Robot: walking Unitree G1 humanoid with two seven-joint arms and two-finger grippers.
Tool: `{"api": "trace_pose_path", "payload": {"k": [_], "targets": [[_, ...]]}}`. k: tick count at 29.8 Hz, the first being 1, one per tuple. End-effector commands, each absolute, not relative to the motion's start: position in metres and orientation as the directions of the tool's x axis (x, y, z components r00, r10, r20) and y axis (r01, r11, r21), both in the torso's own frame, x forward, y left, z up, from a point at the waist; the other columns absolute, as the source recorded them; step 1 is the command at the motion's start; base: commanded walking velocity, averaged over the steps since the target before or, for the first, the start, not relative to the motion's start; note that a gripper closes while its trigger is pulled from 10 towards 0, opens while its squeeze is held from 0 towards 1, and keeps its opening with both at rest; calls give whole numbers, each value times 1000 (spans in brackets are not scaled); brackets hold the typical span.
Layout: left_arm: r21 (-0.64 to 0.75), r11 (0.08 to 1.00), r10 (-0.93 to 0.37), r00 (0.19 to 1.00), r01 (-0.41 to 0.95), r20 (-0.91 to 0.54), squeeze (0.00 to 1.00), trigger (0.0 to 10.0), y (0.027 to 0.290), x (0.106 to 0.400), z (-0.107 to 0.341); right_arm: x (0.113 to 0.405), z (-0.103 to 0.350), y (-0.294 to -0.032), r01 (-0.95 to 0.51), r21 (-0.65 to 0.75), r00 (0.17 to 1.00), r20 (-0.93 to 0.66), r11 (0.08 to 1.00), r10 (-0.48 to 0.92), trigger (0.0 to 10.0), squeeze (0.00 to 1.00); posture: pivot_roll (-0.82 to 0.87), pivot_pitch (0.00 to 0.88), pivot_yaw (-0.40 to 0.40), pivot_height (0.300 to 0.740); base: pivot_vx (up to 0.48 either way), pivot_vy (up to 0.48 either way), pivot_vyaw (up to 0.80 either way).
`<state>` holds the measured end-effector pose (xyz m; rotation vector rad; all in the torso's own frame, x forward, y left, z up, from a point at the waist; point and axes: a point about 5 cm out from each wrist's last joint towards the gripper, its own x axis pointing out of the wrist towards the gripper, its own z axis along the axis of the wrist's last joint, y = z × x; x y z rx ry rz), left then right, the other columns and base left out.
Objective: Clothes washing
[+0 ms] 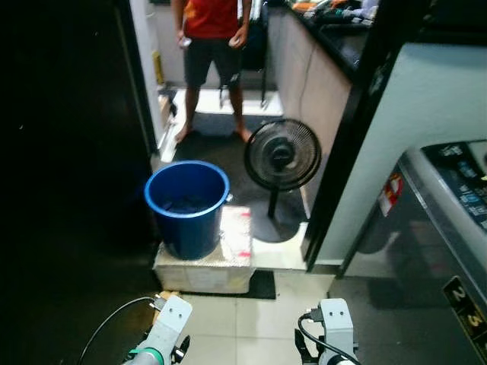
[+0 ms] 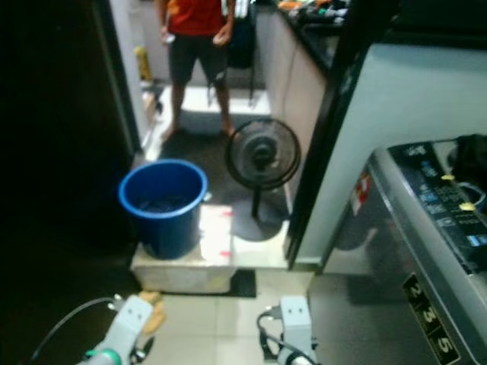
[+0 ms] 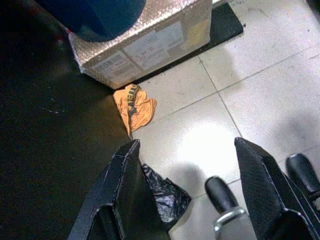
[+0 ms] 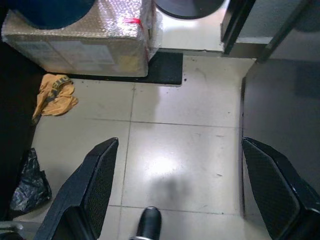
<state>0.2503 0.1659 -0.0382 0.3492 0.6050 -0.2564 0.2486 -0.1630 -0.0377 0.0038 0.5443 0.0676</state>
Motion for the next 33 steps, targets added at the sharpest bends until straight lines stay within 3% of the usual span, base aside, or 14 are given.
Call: {"api": "trace_pose_path", "payload": {"k": [1, 14, 24, 33], "targets": [[243, 911, -119, 777, 333, -618, 0, 10000, 169, 243, -44, 247, -39, -156, -76, 32, 851, -519, 997, 82, 10000, 0, -29, 14, 33, 724, 424, 0, 0], [233, 916, -119, 777, 326, -619, 0, 10000, 166, 240, -46, 247, -39, -159, -110, -3, 846, -526, 994, 92, 10000, 0, -30, 16, 20, 724, 395, 0, 0], [232, 915, -122, 774, 331, -621, 0, 10000, 165, 240, -47, 248, -39, -159, -118, -16, 847, -524, 993, 92, 10000, 0, -35, 9, 19, 724, 374, 0, 795], [232, 914, -124, 772, 334, -624, 0, 10000, 165, 238, -47, 249, -37, -159, -120, -3, 851, -516, 993, 101, 10000, 0, -32, 10, 16, 724, 363, 0, 0]]}}
